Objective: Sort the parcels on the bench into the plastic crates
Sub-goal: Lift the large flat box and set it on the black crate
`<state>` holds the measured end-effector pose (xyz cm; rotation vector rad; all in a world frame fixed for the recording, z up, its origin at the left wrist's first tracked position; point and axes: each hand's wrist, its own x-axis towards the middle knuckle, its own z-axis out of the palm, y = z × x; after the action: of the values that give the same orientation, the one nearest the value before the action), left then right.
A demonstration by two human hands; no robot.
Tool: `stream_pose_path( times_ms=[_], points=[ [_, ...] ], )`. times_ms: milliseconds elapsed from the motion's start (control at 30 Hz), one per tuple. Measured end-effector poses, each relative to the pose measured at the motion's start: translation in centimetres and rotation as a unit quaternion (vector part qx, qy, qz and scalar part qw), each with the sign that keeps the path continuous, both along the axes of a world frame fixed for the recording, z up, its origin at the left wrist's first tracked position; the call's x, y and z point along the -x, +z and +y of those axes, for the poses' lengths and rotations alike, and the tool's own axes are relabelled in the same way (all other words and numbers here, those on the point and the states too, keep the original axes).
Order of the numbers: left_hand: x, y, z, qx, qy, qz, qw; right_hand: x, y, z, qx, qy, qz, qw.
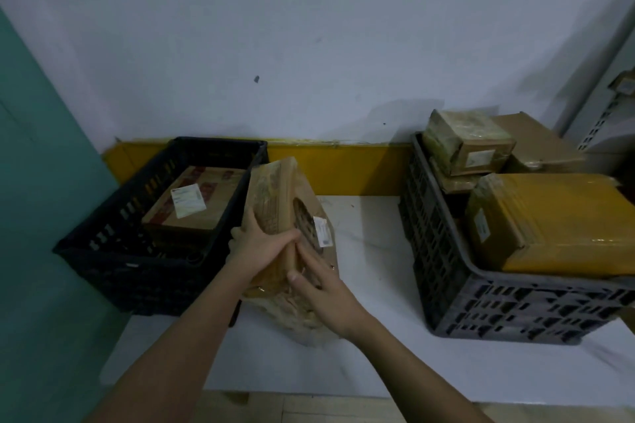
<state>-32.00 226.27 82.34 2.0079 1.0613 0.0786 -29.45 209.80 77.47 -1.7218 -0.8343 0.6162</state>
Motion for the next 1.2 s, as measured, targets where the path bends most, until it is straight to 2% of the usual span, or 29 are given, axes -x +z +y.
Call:
stream_pose_path(
  times_ms=[100,167,267,333,500,600,733,867,967,1100,1200],
  points=[
    [0.5,-0.3,1.3,0.031,0.014,-0.05,0.998,-1.4,1.1,-0.9,0.037,-0.01,0.09,0.995],
    [1.1,-0.5,2.0,0.072,0.015,-0.104,0.992,-2.3,1.2,-1.2,0.065,-0.033,0.105,0.992],
    [2.2,-0.9,2.2,0.159,0.028,-0.166,0.973,-4.0,-0.5,-2.0,0.15,-0.06,0.002,0.987],
    [2.8,-1.8,2.0,0.21,0.046,-0.194,0.957,-5.1,-2.3,-2.7,0.221,-0.087,-0.051,0.97],
    [3.5,-4.7,0.4,0.275,0.074,-0.236,0.929,-7.0,-4.9,-5.2,0.313,-0.258,0.007,0.914],
    [3.7,-6.7,-1.0,0.288,0.081,-0.255,0.92,-7.4,-6.6,-6.6,0.319,-0.273,0.082,0.904],
    [4.1,-9.7,-2.5,0.321,0.067,-0.223,0.918,-7.4,-8.7,-8.3,0.342,-0.223,0.113,0.906],
    [4.7,-11.7,-2.3,0.357,0.062,-0.192,0.912,-7.7,-8.5,-9.2,0.371,-0.218,0.061,0.901],
    [5.6,-13.2,-2.6,0.38,0.083,-0.134,0.911,-7.3,-8.6,-9.0,0.402,-0.232,0.031,0.885],
    [7.0,-15.7,-2.7,0.367,0.103,-0.049,0.923,-6.3,-9.4,-8.3,0.452,-0.228,-0.034,0.862],
    [7.7,-16.9,-3.1,0.344,0.104,-0.022,0.933,-6.1,-10.0,-8.3,0.436,-0.235,-0.038,0.868]
  ],
)
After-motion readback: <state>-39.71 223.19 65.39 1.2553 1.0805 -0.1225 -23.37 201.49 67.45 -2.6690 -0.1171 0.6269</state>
